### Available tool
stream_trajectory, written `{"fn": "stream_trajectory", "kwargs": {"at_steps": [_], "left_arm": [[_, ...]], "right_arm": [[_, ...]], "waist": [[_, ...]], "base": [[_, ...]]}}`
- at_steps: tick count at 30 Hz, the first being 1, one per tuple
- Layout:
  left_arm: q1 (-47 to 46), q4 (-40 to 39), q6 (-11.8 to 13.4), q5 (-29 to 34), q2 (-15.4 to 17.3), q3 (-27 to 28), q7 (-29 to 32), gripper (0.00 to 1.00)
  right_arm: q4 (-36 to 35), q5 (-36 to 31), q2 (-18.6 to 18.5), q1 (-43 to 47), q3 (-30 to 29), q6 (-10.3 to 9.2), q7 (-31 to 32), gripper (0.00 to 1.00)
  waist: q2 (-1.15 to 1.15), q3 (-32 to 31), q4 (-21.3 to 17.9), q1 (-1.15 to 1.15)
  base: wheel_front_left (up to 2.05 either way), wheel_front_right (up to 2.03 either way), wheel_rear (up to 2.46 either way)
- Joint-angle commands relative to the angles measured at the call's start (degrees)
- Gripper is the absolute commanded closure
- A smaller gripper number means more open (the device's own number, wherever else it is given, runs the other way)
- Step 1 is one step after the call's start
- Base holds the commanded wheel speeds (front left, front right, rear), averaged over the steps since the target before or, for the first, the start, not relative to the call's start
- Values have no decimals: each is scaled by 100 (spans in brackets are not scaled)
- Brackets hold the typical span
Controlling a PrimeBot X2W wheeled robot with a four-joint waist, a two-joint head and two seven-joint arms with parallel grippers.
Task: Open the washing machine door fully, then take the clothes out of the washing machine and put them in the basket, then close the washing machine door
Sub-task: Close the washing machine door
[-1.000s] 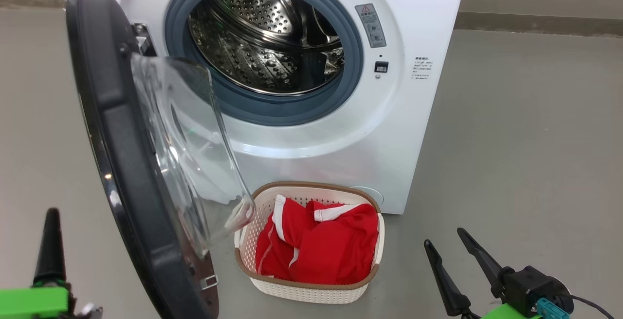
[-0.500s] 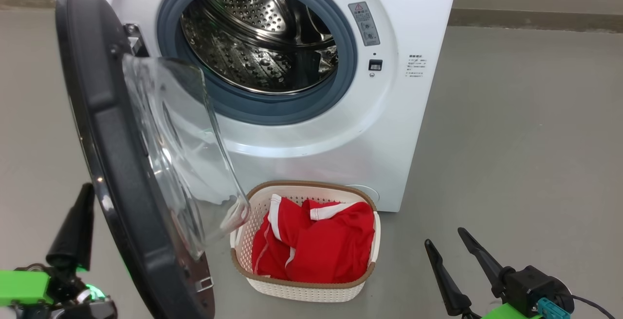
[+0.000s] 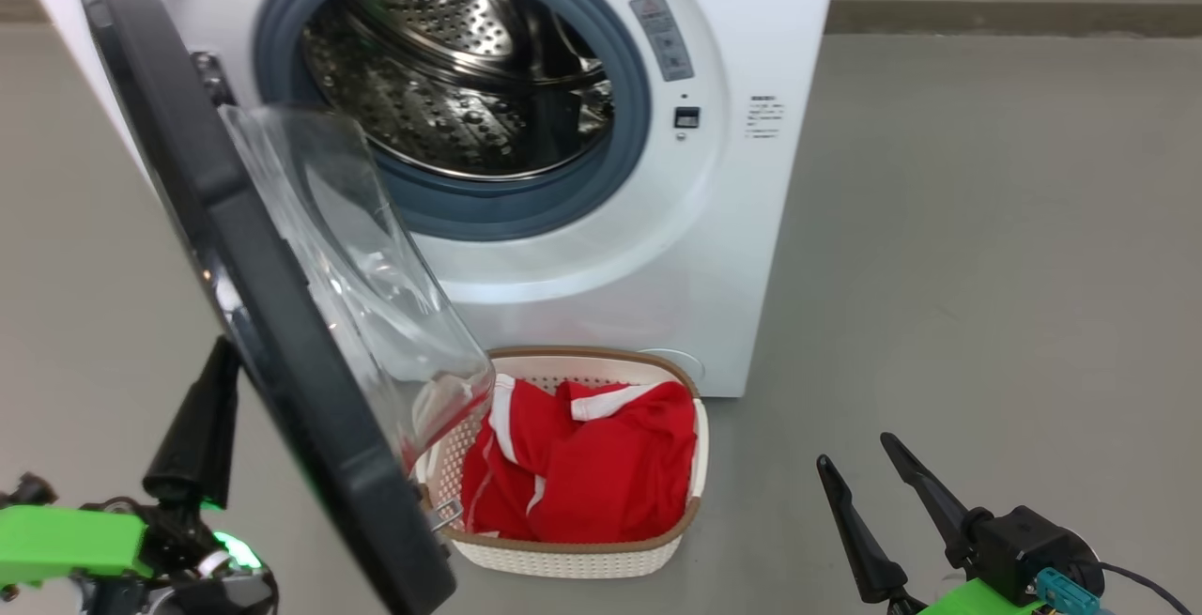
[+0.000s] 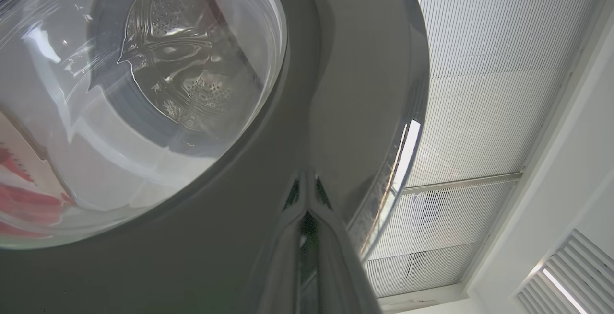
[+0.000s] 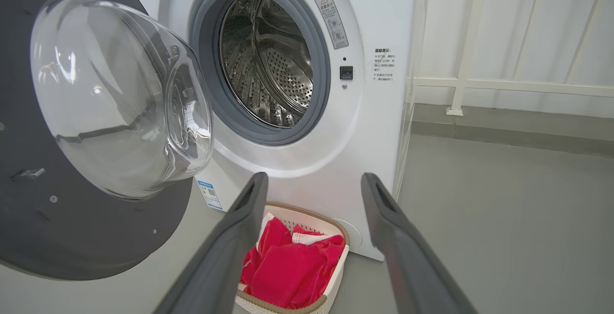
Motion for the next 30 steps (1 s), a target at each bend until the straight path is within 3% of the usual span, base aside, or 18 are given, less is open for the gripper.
{"fn": "stream_trajectory", "kwargs": {"at_steps": [1,19,30], "left_arm": [[-228,-212,-19,-43,63,43,26,100],[-827,116,-199,-256,63,-297,-352,100],[-1767,868,-311,205,78,-423,-892,100]], "right_arm": [[-121,21,-49,-227,125,2,-36,0],[-153,30,-164,-344,147,2,-36,0],[-199,43,-224,-522,195,2,-36,0]], "waist": [[0,30,-92,0],[0,333,-913,0],[0,688,-1354,0]], "base": [[0,0,0],[0,0,0],[0,0,0]]}}
